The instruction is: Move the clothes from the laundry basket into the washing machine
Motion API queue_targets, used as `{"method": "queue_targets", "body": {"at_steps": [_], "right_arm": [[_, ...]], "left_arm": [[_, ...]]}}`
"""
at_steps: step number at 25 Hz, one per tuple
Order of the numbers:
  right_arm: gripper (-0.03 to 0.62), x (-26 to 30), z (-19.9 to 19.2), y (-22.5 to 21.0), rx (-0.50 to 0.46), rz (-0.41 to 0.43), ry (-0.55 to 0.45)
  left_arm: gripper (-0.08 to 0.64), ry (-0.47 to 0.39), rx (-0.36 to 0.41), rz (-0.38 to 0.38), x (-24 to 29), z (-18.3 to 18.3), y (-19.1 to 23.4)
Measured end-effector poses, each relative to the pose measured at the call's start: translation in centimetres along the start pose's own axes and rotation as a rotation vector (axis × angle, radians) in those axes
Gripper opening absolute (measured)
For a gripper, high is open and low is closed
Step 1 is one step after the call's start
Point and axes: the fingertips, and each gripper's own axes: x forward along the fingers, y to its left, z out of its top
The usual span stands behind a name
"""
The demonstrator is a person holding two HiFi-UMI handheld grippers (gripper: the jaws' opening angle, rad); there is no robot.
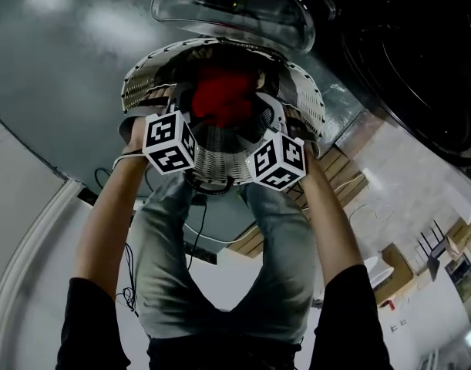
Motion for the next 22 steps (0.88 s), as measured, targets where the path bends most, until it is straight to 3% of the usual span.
{"method": "queue_targets", "body": {"at_steps": [5,16,22], "right_arm": [[0.426,4.6,-2.7,0.1,-0.059,0.024,0.04],[0.456,13.0,-6.8,-0.8,-0.094,0.059,0.076],[0.508,17.3,-8.7,-1.1,-0.125,0.091,0.105]], "left_arm": [[0.336,0.042,0.056,-0.026,4.7,-2.0,-0.1],[0.387,0.099,0.102,-0.083,14.0,-4.1,0.5],[0.432,0.162,0.139,-0.084,17.9,-6.5,1.2]]}}
